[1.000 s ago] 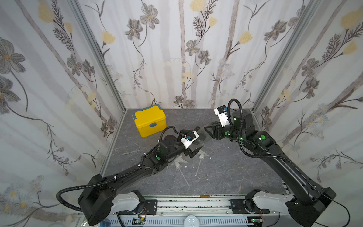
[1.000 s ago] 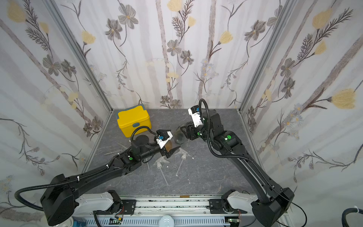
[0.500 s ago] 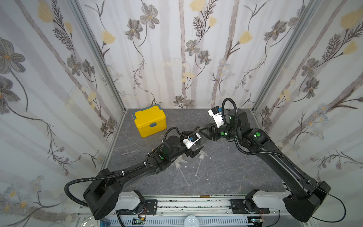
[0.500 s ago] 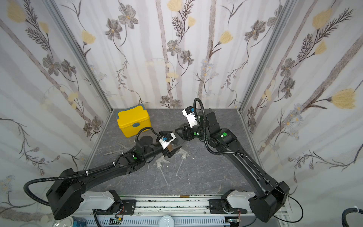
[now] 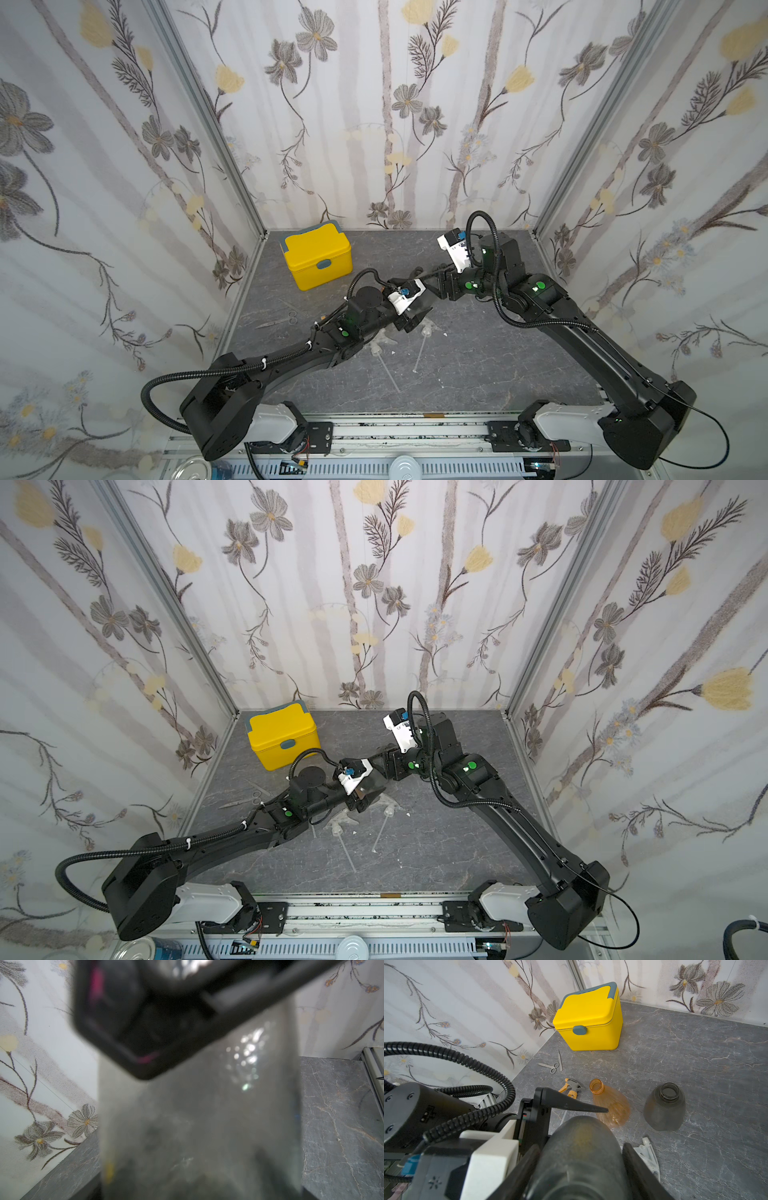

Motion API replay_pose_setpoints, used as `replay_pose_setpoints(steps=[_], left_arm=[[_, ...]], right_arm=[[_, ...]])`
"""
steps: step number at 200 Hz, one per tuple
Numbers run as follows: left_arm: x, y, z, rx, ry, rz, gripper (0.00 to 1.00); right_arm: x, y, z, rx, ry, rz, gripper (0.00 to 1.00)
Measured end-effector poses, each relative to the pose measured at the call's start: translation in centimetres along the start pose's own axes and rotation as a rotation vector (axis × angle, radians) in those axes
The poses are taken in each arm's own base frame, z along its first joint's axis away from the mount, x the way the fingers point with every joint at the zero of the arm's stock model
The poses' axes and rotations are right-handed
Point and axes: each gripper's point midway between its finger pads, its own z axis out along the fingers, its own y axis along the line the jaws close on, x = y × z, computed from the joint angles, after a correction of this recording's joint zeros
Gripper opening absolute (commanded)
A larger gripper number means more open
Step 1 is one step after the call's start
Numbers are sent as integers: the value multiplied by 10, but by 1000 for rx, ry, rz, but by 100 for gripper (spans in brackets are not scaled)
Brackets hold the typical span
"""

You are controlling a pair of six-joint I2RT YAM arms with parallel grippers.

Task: Attach spray nozzles to spray bottles
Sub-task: Pick up the spray bottle from the center of the board, then pick up the spray nozzle from the center of the board.

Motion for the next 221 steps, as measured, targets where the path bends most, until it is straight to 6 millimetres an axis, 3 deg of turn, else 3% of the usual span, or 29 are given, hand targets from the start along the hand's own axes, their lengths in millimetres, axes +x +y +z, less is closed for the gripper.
replay_pose_setpoints(steps=[35, 52, 69, 106, 126, 149, 166, 176, 192, 221], left_arm=[[-1, 0, 0, 5, 4, 3, 74], [-1, 0, 0, 4, 4, 3, 74], [-3, 1, -1, -1, 1, 4, 74], [-7, 4, -2, -20, -11, 6, 74], [-10, 9, -4, -46, -17, -6, 75], [-19, 19, -10, -93, -40, -45, 77], [-31, 28, -18, -135, -77, -78, 77], [-40, 33, -26, -161, -110, -101, 77], [-60, 41, -41, -197, -185, -140, 77], [-86, 48, -72, -240, -326, -209, 77]], right_arm=[[0, 0, 1, -6, -7, -2, 61], [0, 0, 2, -6, -8, -2, 63], [-3, 0, 2, -9, -17, -5, 73], [-4, 5, -6, -12, -27, -5, 76], [-17, 10, -21, 2, -79, -13, 77], [-40, 20, -53, 32, -186, -14, 77], [-54, 21, -76, 77, -268, -10, 68], [-61, 16, -91, 125, -341, -2, 63], [-50, -4, -112, 240, -429, 29, 57], [-30, -52, -119, 467, -459, 98, 56]])
